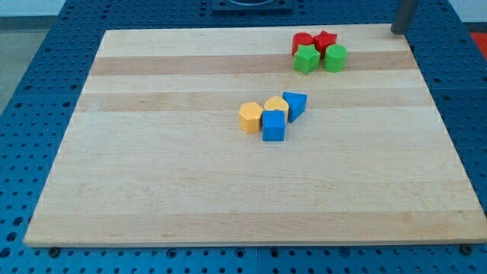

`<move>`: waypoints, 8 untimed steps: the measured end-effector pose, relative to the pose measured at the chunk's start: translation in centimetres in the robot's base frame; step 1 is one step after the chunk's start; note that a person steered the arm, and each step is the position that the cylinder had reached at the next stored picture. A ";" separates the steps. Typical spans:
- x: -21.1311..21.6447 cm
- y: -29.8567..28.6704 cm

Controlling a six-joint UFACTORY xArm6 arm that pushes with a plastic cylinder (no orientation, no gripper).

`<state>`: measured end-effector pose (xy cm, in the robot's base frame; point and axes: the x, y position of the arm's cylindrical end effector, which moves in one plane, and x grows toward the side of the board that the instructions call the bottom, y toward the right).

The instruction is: Move green blocks away from the red blocks

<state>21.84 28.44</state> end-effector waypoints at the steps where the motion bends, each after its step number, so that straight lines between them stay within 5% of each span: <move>1: 2.9 -1.4; 3: 5.0 -9.2; 5: 8.8 -11.2; 8: 8.8 -16.9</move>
<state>30.64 11.53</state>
